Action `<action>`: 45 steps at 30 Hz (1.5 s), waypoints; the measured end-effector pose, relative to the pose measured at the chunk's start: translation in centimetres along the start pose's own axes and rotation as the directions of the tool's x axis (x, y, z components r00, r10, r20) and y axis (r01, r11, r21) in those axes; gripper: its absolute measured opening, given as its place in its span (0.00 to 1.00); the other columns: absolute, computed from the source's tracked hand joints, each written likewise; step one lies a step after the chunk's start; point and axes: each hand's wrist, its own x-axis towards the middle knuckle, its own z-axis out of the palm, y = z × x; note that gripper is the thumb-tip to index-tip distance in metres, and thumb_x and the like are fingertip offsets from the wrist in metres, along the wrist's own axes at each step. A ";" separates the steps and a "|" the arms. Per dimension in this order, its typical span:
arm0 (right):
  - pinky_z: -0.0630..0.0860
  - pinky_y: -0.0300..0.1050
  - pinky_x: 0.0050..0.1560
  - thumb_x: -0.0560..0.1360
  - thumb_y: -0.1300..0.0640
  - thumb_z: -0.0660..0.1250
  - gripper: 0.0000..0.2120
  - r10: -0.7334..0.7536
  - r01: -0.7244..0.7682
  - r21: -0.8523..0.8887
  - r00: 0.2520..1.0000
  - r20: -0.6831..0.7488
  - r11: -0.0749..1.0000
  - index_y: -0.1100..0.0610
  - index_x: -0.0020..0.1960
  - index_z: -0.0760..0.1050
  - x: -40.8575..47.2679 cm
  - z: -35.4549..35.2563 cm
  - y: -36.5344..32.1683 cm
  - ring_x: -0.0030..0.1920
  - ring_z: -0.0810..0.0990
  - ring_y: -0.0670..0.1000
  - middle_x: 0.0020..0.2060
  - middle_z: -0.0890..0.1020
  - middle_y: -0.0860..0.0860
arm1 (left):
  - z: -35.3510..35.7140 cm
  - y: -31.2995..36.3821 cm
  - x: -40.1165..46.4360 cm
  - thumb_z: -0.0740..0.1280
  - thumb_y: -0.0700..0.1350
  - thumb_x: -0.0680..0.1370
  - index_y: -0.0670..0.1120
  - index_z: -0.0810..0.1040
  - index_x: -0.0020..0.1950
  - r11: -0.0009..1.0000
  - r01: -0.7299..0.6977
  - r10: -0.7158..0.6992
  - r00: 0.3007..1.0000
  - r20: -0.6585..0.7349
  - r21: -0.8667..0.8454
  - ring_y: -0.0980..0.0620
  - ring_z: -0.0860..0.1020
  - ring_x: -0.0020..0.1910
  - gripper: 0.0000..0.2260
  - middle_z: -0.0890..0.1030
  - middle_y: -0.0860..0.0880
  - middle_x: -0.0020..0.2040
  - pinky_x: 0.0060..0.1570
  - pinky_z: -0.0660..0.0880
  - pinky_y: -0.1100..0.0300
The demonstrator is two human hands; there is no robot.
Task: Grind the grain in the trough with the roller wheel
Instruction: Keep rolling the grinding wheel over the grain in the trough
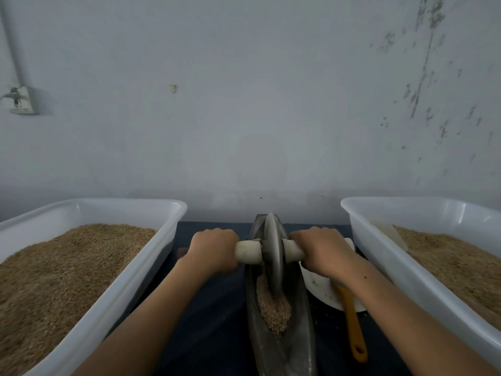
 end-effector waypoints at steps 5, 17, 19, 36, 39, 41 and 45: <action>0.64 0.46 0.40 0.76 0.58 0.61 0.08 0.072 -0.066 0.036 0.981 -0.178 0.997 0.51 0.52 0.65 -0.1 1.7 0.0 0.46 0.78 0.55 0.46 0.79 0.50 | 1.2 0.6 0.0 0.63 0.49 0.76 0.50 0.72 0.55 0.999 -0.002 0.015 0.945 -0.327 0.040 0.48 0.78 0.49 0.09 0.79 0.50 0.50 0.41 0.66 0.58; 0.69 0.44 0.40 0.71 0.58 0.68 0.13 -0.022 0.006 0.052 0.950 0.313 0.999 0.52 0.55 0.74 -0.7 -1.6 0.3 0.47 0.79 0.53 0.47 0.79 0.51 | -1.2 -0.1 -0.5 0.72 0.47 0.71 0.44 0.78 0.56 0.992 -0.022 0.062 0.942 0.330 -0.125 0.52 0.80 0.42 0.15 0.83 0.47 0.47 0.48 0.75 0.57; 0.69 0.44 0.42 0.72 0.58 0.67 0.13 0.000 -0.009 0.039 0.974 0.226 0.999 0.52 0.56 0.74 -0.5 -1.1 0.1 0.49 0.79 0.54 0.50 0.80 0.51 | -1.0 0.1 -0.4 0.71 0.49 0.72 0.46 0.76 0.57 0.998 -0.010 0.022 0.976 0.216 -0.057 0.50 0.79 0.48 0.17 0.81 0.48 0.51 0.48 0.73 0.56; 0.70 0.44 0.41 0.71 0.58 0.68 0.14 -0.025 0.021 0.016 0.955 0.297 1.000 0.53 0.56 0.74 -0.8 -2.0 0.0 0.49 0.79 0.54 0.49 0.80 0.52 | -1.3 -0.1 -0.8 0.71 0.47 0.72 0.43 0.77 0.58 0.987 -0.033 0.086 0.933 0.349 -0.157 0.52 0.79 0.41 0.16 0.82 0.46 0.49 0.47 0.75 0.57; 0.73 0.43 0.40 0.70 0.58 0.70 0.13 -0.026 -0.001 0.071 0.927 0.374 0.997 0.54 0.54 0.75 -0.9 -2.1 0.2 0.46 0.80 0.52 0.47 0.80 0.52 | -1.4 -0.1 -0.9 0.71 0.47 0.72 0.43 0.79 0.55 0.987 -0.039 0.096 0.927 0.364 -0.159 0.53 0.78 0.37 0.14 0.82 0.47 0.44 0.44 0.75 0.58; 0.73 0.44 0.42 0.71 0.58 0.69 0.14 -0.020 -0.010 0.087 0.943 0.333 0.996 0.53 0.55 0.75 -0.8 -1.8 0.4 0.47 0.80 0.52 0.48 0.80 0.51 | -1.3 0.2 -0.7 0.72 0.49 0.71 0.44 0.77 0.57 0.995 -0.037 0.062 0.958 0.279 -0.096 0.51 0.79 0.44 0.16 0.81 0.47 0.47 0.44 0.72 0.58; 0.67 0.45 0.43 0.73 0.58 0.63 0.10 0.025 -0.032 0.103 0.997 0.077 0.994 0.48 0.53 0.71 0.0 0.0 0.4 0.51 0.79 0.54 0.50 0.80 0.49 | -0.3 0.5 0.0 0.67 0.49 0.74 0.48 0.75 0.58 0.999 -0.025 0.025 1.000 -0.017 0.037 0.48 0.78 0.50 0.14 0.79 0.48 0.52 0.44 0.69 0.58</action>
